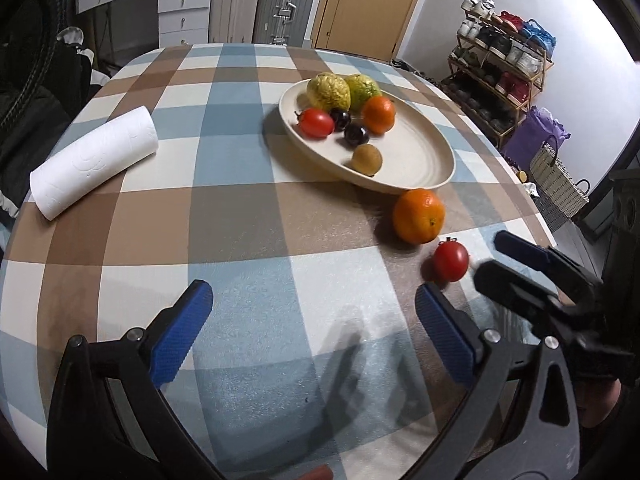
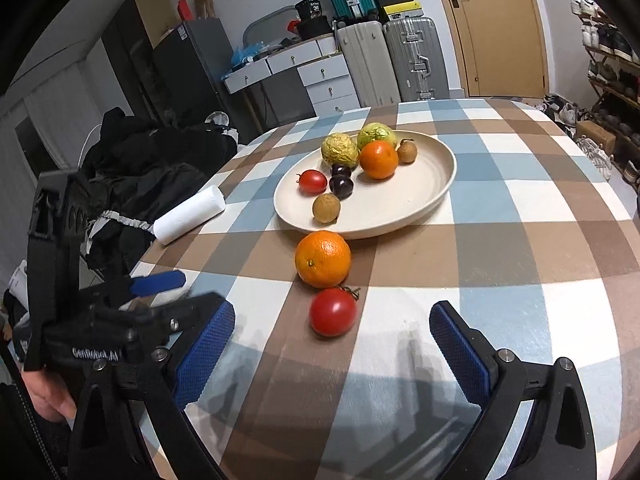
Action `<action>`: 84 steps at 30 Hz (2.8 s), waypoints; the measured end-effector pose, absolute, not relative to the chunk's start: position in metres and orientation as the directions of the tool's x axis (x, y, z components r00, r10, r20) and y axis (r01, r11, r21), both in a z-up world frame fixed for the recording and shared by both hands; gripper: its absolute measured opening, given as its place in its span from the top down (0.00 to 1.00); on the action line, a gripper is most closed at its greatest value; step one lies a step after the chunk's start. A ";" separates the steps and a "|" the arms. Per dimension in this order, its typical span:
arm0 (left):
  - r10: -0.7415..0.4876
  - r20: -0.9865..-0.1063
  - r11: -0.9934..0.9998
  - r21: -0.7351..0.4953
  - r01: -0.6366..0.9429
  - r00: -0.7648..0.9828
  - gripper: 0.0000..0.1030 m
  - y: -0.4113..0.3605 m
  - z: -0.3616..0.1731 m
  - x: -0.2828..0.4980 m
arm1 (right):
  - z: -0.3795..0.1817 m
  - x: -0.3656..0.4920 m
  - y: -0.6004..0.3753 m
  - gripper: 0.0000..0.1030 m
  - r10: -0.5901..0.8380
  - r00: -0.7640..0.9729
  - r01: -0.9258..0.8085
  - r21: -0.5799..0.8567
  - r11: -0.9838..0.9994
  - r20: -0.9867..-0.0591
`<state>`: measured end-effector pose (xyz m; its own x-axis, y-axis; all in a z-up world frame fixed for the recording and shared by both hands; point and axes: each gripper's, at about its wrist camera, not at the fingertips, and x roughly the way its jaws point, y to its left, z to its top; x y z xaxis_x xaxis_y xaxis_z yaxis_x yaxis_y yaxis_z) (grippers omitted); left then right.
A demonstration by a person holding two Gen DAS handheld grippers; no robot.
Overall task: Organize fruits
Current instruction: 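Move both grippers toward the last orange and red tomato, then grasp the red tomato with the right gripper while the left grasps the orange, then carry orange and tomato onto the plate and open both grippers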
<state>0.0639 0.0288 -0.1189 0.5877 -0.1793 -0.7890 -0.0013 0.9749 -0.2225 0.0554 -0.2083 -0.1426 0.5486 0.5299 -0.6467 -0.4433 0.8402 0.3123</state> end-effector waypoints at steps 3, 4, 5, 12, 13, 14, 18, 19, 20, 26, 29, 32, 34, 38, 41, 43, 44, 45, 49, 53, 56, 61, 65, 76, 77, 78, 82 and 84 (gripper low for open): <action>-0.191 -0.790 0.971 -0.237 -0.004 0.582 0.02 0.033 -0.120 0.068 | -0.147 0.063 -0.200 0.28 0.525 0.522 -0.447 0.309 0.839 -0.672; -0.192 -0.791 0.971 -0.241 -0.006 0.581 0.02 0.034 -0.121 0.070 | -0.149 0.065 -0.199 0.30 0.521 0.519 -0.441 0.310 0.842 -0.678; -0.193 -0.792 0.970 -0.242 -0.007 0.579 0.02 0.035 -0.121 0.071 | -0.151 0.067 -0.198 0.33 0.518 0.520 -0.435 0.311 0.845 -0.679; -0.201 -0.790 0.966 -0.260 -0.019 0.579 0.02 0.040 -0.120 0.081 | -0.155 0.069 -0.192 0.53 0.521 0.499 -0.451 0.306 0.838 -0.693; -0.203 -0.789 0.964 -0.263 -0.021 0.580 0.02 0.041 -0.120 0.082 | -0.156 0.069 -0.192 0.57 0.523 0.495 -0.452 0.309 0.837 -0.693; -0.202 -0.788 0.964 -0.265 -0.024 0.581 0.02 0.042 -0.120 0.083 | -0.157 0.070 -0.192 0.57 0.519 0.495 -0.446 0.309 0.840 -0.697; -0.201 -0.790 0.964 -0.265 -0.026 0.579 0.02 0.042 -0.119 0.087 | -0.160 0.073 -0.193 0.69 0.510 0.484 -0.432 0.313 0.846 -0.711; -0.203 -0.789 0.963 -0.268 -0.026 0.579 0.02 0.041 -0.118 0.087 | -0.160 0.074 -0.193 0.69 0.516 0.479 -0.432 0.320 0.843 -0.711; -0.208 -0.789 0.963 -0.270 -0.022 0.578 0.02 0.041 -0.118 0.089 | -0.161 0.074 -0.194 0.70 0.520 0.477 -0.431 0.327 0.841 -0.708; -0.231 -0.792 0.961 -0.275 0.007 0.565 0.02 0.028 -0.116 0.102 | -0.158 0.072 -0.208 0.71 0.533 0.492 -0.413 0.355 0.839 -0.688; -0.253 -0.799 0.959 -0.281 0.033 0.546 0.02 0.016 -0.118 0.112 | -0.153 0.066 -0.220 0.71 0.523 0.522 -0.406 0.344 0.847 -0.673; -0.267 -0.805 0.958 -0.279 0.060 0.530 0.02 0.001 -0.120 0.123 | -0.150 0.061 -0.234 0.71 0.508 0.549 -0.388 0.336 0.858 -0.664; -0.267 -0.809 0.960 -0.271 0.071 0.523 0.02 -0.008 -0.122 0.128 | -0.149 0.059 -0.243 0.71 0.501 0.558 -0.369 0.343 0.864 -0.661; -0.297 -0.809 0.954 -0.277 0.117 0.507 0.02 -0.028 -0.124 0.140 | -0.148 0.052 -0.259 0.71 0.475 0.581 -0.346 0.328 0.879 -0.661; -0.290 -0.813 0.957 -0.259 0.133 0.505 0.02 -0.037 -0.128 0.146 | -0.148 0.048 -0.269 0.71 0.460 0.597 -0.325 0.326 0.888 -0.657; -0.294 -0.815 0.955 -0.266 0.129 0.499 0.02 -0.038 -0.131 0.152 | -0.148 0.047 -0.275 0.71 0.457 0.604 -0.313 0.333 0.889 -0.653; -0.300 -0.813 0.953 -0.274 0.126 0.498 0.02 -0.038 -0.132 0.153 | -0.148 0.046 -0.277 0.71 0.455 0.608 -0.308 0.335 0.891 -0.651; -0.314 -0.808 0.949 -0.289 0.129 0.499 0.02 -0.038 -0.132 0.155 | -0.148 0.046 -0.279 0.71 0.454 0.609 -0.306 0.336 0.891 -0.650; -0.361 -0.781 0.931 -0.329 0.157 0.509 0.13 -0.037 -0.129 0.155 | -0.147 0.045 -0.286 0.71 0.449 0.622 -0.296 0.338 0.893 -0.642; -0.385 -0.783 0.922 -0.345 0.173 0.489 0.25 -0.040 -0.130 0.158 | -0.148 0.045 -0.287 0.71 0.450 0.620 -0.298 0.337 0.893 -0.643; -0.400 -0.783 0.916 -0.358 0.181 0.476 0.38 -0.040 -0.132 0.160 | -0.148 0.045 -0.288 0.71 0.458 0.618 -0.299 0.348 0.889 -0.639; -0.423 -0.781 0.906 -0.363 0.217 0.458 0.64 -0.042 -0.132 0.158 | -0.149 0.045 -0.288 0.71 0.460 0.616 -0.298 0.352 0.887 -0.639; -0.441 -0.777 0.898 -0.373 0.234 0.449 0.64 -0.044 -0.129 0.154 | -0.149 0.046 -0.288 0.71 0.469 0.611 -0.304 0.358 0.883 -0.638; -0.472 -0.742 0.881 -0.384 0.275 0.477 0.64 -0.039 -0.092 0.153 | -0.137 0.064 -0.287 0.71 0.518 0.610 -0.338 0.395 0.854 -0.599; -0.468 -0.738 0.883 -0.375 0.282 0.486 0.64 -0.039 -0.086 0.156 | -0.134 0.070 -0.288 0.71 0.528 0.611 -0.337 0.410 0.847 -0.589; -0.468 -0.736 0.883 -0.373 0.284 0.489 0.64 -0.040 -0.082 0.158 | -0.130 0.075 -0.290 0.71 0.539 0.611 -0.337 0.425 0.840 -0.580; -0.435 -0.730 0.900 -0.331 0.284 0.527 0.64 -0.042 -0.067 0.174 | -0.112 0.097 -0.292 0.71 0.572 0.609 -0.362 0.448 0.817 -0.550; -0.426 -0.727 0.904 -0.323 0.280 0.538 0.64 -0.043 -0.063 0.184 | -0.100 0.110 -0.290 0.71 0.569 0.621 -0.378 0.430 0.820 -0.539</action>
<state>0.1837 -0.0430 -0.0633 0.5375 -0.4264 -0.7275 0.2795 0.9040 -0.3234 0.1099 -0.2898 -0.1004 0.6209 0.5689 -0.5393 -0.3776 0.8199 0.4302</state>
